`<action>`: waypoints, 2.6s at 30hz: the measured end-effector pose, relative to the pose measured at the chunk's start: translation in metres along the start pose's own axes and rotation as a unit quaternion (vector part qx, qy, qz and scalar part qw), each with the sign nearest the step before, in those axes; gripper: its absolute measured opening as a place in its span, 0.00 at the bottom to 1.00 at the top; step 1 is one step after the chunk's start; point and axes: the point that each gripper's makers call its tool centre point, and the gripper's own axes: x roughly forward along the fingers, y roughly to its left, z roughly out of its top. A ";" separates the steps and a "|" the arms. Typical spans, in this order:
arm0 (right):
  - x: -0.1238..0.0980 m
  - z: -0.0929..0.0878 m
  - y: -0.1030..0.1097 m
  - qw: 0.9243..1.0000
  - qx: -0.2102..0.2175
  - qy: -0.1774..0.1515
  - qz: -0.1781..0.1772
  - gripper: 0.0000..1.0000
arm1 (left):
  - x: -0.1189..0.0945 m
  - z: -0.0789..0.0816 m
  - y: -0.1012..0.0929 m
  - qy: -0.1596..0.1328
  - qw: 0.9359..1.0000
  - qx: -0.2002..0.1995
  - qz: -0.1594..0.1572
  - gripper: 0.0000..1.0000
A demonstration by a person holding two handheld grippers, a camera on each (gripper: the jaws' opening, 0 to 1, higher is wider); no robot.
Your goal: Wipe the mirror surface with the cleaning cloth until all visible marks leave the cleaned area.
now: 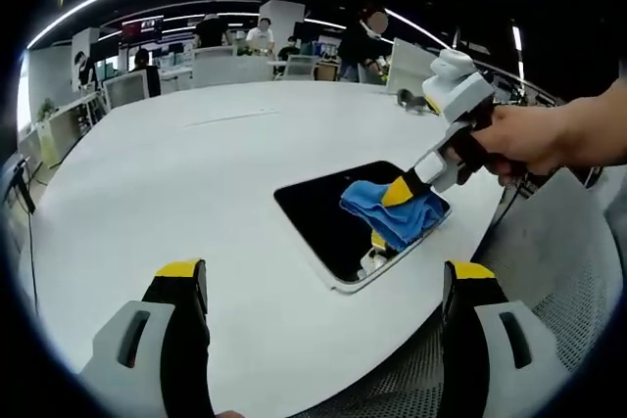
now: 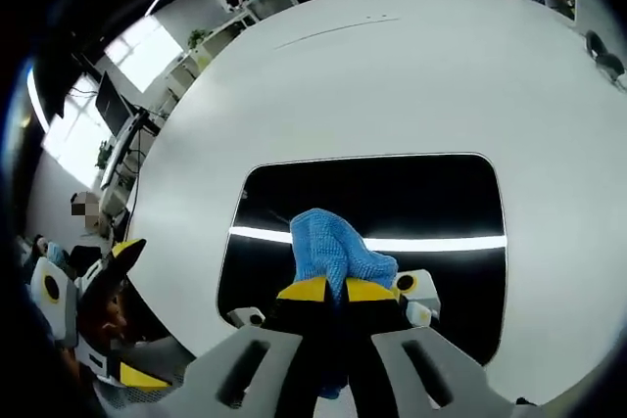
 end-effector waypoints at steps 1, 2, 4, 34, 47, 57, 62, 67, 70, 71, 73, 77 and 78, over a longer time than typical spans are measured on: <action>0.001 0.003 -0.001 1.000 -0.002 -0.001 -0.001 0.00 | 0.000 0.000 0.000 -0.002 1.000 -0.002 0.001 0.99; 0.003 0.005 -0.001 1.000 -0.003 -0.002 -0.002 0.00 | 0.000 0.001 0.001 -0.003 1.000 -0.003 0.001 0.99; 0.004 0.009 -0.002 1.000 -0.004 -0.003 -0.004 0.00 | 0.000 0.001 0.000 -0.003 1.000 0.000 0.000 0.99; 0.035 0.068 -0.011 0.999 -0.047 0.003 -0.022 0.00 | -0.001 0.001 0.006 -0.004 1.000 -0.005 0.013 0.99; 0.032 0.066 -0.010 0.998 -0.069 0.000 -0.009 0.00 | 0.001 -0.001 0.004 0.003 1.000 0.001 0.009 0.99; 0.029 0.066 -0.020 0.997 -0.070 -0.006 -0.010 0.00 | 0.001 -0.006 0.004 0.015 1.000 0.002 0.009 0.99; 0.026 0.066 -0.026 0.998 -0.066 -0.006 -0.011 0.00 | 0.001 -0.007 0.003 0.019 1.000 0.003 0.007 0.99; 0.024 0.067 -0.033 0.998 -0.065 -0.006 -0.016 0.00 | 0.001 -0.006 0.002 0.019 1.000 0.005 0.006 0.99; 0.022 0.067 -0.039 0.998 -0.063 -0.007 -0.020 0.00 | 0.002 -0.006 0.001 0.018 1.000 0.007 0.003 0.99; 0.021 0.067 -0.041 0.998 -0.063 -0.007 -0.022 0.00 | 0.002 -0.006 0.001 0.018 1.000 0.006 0.003 0.99; 0.019 0.067 -0.046 0.998 -0.063 -0.008 -0.027 0.00 | 0.001 -0.005 0.001 0.016 1.000 0.004 0.003 0.99; 0.017 0.067 -0.053 0.998 -0.060 -0.010 -0.032 0.00 | 0.001 -0.005 0.001 0.015 1.000 0.004 0.003 0.99; 0.016 0.067 -0.054 0.997 -0.060 -0.010 -0.036 0.00 | 0.001 -0.004 0.001 0.014 1.000 0.005 0.004 0.99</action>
